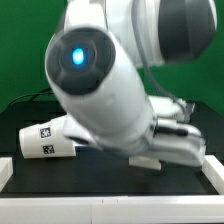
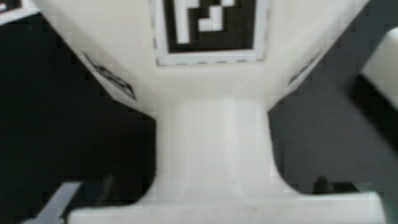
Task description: Assemble lamp
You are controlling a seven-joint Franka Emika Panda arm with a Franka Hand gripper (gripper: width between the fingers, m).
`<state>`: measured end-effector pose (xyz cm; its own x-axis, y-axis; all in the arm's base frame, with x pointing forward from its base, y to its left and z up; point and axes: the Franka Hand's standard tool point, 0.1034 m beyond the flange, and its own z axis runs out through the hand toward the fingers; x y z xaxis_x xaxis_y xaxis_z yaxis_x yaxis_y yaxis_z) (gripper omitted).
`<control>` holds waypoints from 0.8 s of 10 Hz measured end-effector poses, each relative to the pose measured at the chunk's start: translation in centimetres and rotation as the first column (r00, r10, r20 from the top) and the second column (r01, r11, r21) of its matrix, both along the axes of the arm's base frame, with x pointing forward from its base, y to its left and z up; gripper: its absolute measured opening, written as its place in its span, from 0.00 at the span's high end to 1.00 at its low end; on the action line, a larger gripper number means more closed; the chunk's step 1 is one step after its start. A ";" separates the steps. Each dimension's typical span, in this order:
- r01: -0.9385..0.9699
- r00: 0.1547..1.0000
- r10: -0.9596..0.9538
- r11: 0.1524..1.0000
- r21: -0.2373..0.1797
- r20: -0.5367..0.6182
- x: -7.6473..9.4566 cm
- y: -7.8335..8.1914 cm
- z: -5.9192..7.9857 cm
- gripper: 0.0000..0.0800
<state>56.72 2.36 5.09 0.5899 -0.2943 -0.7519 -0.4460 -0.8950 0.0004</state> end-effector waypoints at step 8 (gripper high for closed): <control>0.023 0.730 0.123 0.979 -0.204 0.672 6.9 1.1 4.6 0.34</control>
Offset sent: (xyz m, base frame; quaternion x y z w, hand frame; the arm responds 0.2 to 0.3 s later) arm 0.0000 0.0000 0.0000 0.0000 0.1296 0.0000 0.9916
